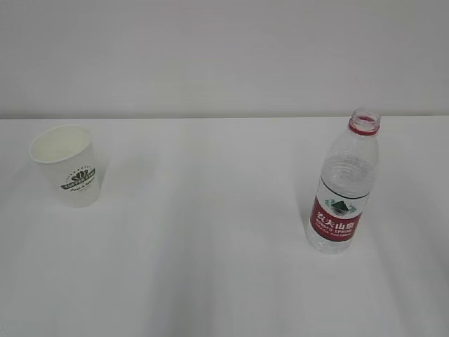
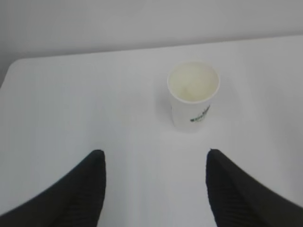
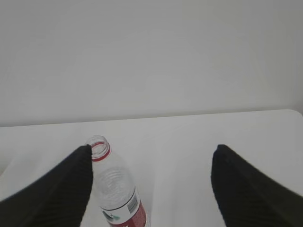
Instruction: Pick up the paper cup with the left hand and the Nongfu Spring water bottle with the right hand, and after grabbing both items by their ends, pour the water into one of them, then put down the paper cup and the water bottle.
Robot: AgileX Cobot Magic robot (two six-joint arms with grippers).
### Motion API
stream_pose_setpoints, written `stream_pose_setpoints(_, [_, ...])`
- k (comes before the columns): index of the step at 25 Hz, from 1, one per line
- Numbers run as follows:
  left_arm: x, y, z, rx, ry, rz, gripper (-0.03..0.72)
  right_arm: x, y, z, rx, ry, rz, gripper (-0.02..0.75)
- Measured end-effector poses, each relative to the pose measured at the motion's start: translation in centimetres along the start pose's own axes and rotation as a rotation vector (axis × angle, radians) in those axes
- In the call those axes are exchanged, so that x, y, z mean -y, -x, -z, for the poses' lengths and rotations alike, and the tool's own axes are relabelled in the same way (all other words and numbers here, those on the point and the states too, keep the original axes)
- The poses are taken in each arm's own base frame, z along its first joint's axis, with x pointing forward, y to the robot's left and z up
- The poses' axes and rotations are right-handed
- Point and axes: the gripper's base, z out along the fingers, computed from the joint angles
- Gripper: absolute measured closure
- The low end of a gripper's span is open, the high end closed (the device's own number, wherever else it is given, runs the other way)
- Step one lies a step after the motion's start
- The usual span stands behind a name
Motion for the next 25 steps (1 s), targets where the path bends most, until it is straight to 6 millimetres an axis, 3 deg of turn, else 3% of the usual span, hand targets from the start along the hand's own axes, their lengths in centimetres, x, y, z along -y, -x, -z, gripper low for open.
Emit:
stream_pose_setpoints(11, [-0.2, 2.7, -2.0, 0.181, 0.019, -0.028, 0.203, 0.1, 1.5, -3.3, 0.087, -0.009, 0.029, 0.150])
stream_pose_setpoints(25, [-0.1, 4.5, -4.3, 0.307, 0.017, -0.031, 0.226, 0.0, 2.6, -3.7, 0.204, -0.007, 0.068, 0.150])
